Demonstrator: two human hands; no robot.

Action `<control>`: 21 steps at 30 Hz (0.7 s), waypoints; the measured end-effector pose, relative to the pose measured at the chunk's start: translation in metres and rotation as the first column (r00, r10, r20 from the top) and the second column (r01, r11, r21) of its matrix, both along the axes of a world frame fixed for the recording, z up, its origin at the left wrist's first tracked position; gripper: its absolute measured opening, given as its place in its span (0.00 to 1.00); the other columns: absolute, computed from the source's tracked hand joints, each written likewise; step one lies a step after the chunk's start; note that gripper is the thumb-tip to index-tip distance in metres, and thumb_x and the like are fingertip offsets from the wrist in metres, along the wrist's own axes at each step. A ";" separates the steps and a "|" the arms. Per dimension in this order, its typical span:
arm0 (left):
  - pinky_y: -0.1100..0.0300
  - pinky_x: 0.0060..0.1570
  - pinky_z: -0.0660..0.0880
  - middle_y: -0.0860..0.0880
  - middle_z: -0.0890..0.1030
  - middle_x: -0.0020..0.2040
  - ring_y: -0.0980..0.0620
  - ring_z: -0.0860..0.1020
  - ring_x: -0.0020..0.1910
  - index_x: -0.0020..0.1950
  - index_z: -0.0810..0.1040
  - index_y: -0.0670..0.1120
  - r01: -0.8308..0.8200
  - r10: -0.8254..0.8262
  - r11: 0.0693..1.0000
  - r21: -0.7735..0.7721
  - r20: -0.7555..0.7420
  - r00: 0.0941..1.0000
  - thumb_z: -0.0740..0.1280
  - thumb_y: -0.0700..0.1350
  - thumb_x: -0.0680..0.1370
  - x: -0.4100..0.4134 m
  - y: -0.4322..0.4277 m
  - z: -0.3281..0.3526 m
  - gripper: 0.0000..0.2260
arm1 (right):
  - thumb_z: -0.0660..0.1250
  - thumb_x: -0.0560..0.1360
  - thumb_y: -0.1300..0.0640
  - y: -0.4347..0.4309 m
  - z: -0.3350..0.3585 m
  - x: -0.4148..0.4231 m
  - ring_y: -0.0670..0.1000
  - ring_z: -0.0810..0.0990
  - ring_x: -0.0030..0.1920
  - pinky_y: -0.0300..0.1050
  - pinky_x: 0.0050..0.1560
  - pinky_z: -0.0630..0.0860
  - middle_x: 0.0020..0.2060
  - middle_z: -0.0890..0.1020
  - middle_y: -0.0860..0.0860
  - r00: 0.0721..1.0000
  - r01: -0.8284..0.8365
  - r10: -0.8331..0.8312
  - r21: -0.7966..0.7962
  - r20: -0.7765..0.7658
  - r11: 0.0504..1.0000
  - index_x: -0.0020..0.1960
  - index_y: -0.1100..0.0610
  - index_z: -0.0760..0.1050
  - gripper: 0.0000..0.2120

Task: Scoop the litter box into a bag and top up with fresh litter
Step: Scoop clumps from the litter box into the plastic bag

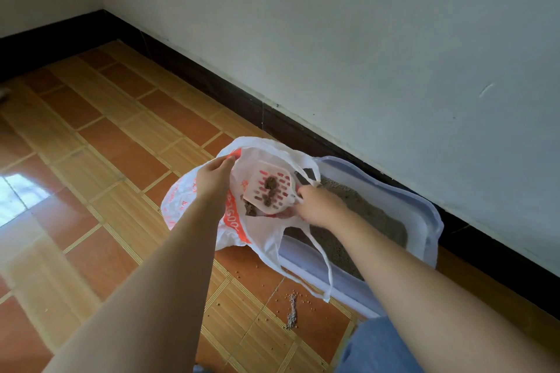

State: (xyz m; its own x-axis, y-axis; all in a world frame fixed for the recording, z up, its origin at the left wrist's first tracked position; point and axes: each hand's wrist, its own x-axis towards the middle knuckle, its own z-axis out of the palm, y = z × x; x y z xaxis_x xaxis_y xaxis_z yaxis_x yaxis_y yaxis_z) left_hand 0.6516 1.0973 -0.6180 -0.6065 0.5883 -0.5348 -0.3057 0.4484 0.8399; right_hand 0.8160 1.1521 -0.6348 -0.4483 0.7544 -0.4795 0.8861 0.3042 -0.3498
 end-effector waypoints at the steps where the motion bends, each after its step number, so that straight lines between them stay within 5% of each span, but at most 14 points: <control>1: 0.51 0.48 0.77 0.47 0.80 0.54 0.46 0.80 0.48 0.57 0.80 0.50 0.001 -0.001 1.000 0.004 0.004 1.000 0.65 0.51 0.78 -0.002 -0.001 -0.001 0.11 | 0.57 0.79 0.54 -0.001 -0.002 -0.006 0.58 0.78 0.52 0.52 0.51 0.74 0.51 0.79 0.57 0.998 -0.033 0.030 0.068 0.052 0.997 0.57 0.59 0.72 0.12; 6: 0.53 0.45 0.75 0.47 0.79 0.54 0.49 0.78 0.43 0.58 0.80 0.49 -0.014 0.014 1.000 0.027 0.007 1.000 0.66 0.53 0.76 -0.010 -0.005 0.000 0.13 | 0.61 0.78 0.57 -0.008 -0.010 -0.019 0.57 0.77 0.58 0.51 0.57 0.69 0.57 0.78 0.56 0.964 -0.199 0.122 0.342 0.235 0.918 0.63 0.55 0.68 0.14; 9: 0.48 0.54 0.75 0.47 0.79 0.58 0.45 0.78 0.51 0.60 0.79 0.49 -0.030 0.030 0.999 0.021 0.021 0.999 0.67 0.54 0.76 -0.014 -0.003 0.003 0.16 | 0.63 0.77 0.59 -0.010 -0.010 -0.021 0.56 0.76 0.58 0.52 0.59 0.69 0.56 0.78 0.55 0.958 -0.250 0.155 0.445 0.239 0.860 0.61 0.55 0.70 0.13; 18: 0.46 0.56 0.76 0.46 0.80 0.58 0.43 0.78 0.55 0.57 0.80 0.49 -0.017 0.016 0.999 0.027 0.023 1.000 0.67 0.53 0.76 -0.010 -0.005 0.002 0.13 | 0.63 0.77 0.60 -0.014 -0.004 -0.010 0.57 0.77 0.56 0.49 0.56 0.70 0.54 0.79 0.56 0.968 -0.248 0.179 0.576 0.174 0.779 0.60 0.55 0.72 0.12; 21: 0.52 0.47 0.76 0.48 0.80 0.55 0.47 0.78 0.47 0.57 0.80 0.50 -0.030 0.030 0.999 0.035 0.012 0.999 0.66 0.52 0.77 -0.010 -0.004 0.003 0.12 | 0.64 0.76 0.58 -0.014 -0.003 -0.003 0.56 0.77 0.56 0.49 0.57 0.69 0.54 0.79 0.55 0.968 -0.252 0.189 0.572 0.168 0.781 0.60 0.55 0.72 0.13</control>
